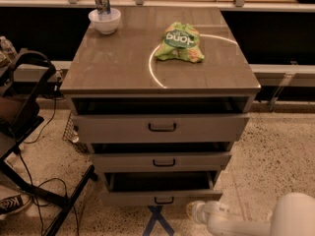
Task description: Close bottom drawer
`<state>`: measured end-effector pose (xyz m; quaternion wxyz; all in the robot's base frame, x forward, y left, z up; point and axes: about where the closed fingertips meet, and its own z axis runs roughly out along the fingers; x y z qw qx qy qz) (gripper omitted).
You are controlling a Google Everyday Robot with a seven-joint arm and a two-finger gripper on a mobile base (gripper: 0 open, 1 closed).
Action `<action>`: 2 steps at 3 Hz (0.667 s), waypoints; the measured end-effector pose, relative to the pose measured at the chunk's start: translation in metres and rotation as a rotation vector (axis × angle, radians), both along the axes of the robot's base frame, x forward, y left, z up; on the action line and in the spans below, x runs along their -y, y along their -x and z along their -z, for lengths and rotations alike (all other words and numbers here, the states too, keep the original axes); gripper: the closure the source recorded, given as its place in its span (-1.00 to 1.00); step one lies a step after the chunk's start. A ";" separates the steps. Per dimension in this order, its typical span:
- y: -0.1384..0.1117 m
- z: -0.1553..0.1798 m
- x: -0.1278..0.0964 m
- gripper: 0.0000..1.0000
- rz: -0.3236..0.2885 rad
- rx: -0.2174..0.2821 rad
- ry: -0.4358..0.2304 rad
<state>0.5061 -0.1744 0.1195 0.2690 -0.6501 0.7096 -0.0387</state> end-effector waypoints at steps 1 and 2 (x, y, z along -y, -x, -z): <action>-0.051 0.001 0.000 1.00 0.002 0.049 -0.015; -0.109 0.001 -0.011 1.00 -0.023 0.110 -0.032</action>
Offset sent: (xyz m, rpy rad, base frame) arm 0.1588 0.0162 -0.0040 0.0633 -0.1589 0.0160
